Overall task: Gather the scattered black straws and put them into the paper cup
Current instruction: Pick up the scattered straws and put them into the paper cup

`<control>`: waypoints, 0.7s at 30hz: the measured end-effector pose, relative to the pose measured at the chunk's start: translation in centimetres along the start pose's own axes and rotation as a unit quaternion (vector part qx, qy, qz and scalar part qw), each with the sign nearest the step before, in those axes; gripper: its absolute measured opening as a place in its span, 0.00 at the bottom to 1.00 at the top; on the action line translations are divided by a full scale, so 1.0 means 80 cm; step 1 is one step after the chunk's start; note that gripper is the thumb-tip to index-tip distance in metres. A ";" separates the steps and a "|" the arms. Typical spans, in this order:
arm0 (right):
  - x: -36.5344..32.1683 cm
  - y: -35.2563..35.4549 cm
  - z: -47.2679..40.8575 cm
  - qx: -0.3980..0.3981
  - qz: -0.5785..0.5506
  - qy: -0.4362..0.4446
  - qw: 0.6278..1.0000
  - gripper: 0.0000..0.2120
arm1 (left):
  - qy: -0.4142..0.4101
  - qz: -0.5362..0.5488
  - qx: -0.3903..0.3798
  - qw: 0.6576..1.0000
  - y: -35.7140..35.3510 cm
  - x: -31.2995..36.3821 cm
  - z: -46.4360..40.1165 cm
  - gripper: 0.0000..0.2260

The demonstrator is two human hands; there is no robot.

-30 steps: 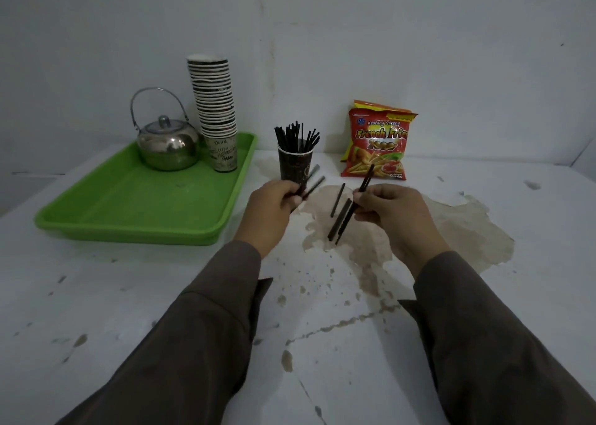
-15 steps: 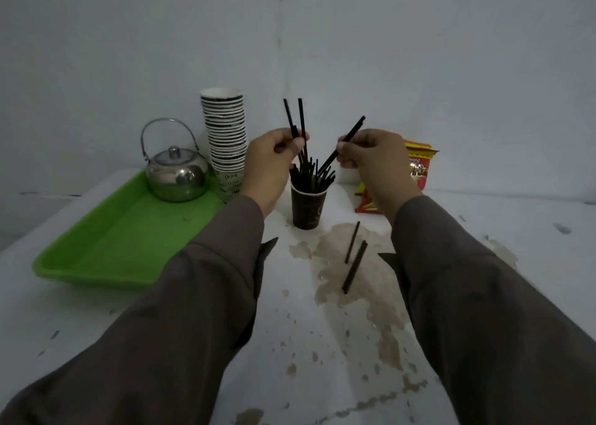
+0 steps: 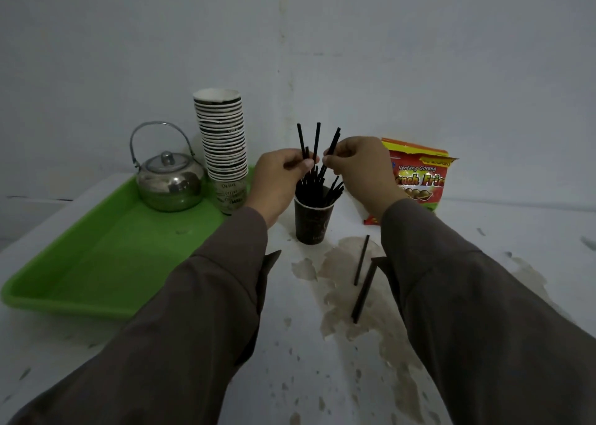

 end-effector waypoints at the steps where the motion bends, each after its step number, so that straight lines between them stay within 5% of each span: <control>1: 0.002 -0.003 -0.001 -0.004 0.003 0.000 1.000 0.07 | -0.002 -0.015 -0.002 1.000 -0.001 -0.003 -0.001 0.07; 14: 0.010 -0.019 -0.012 -0.063 0.203 -0.048 0.976 0.07 | -0.018 -0.212 0.031 0.977 -0.014 -0.017 0.000 0.07; 21: 0.019 -0.026 -0.010 -0.122 0.269 -0.065 0.953 0.10 | 0.041 -0.257 0.079 0.962 -0.018 -0.034 0.011 0.07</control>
Point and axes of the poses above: each hand's wrist, its own z-axis away from the middle knuckle, its own y-axis out of the back of the hand, x = y × z, the point moved 2 cm from there along -z, towards the middle knuckle, and after that the axes turned 2 degrees about -x, right-handed, at the moved point
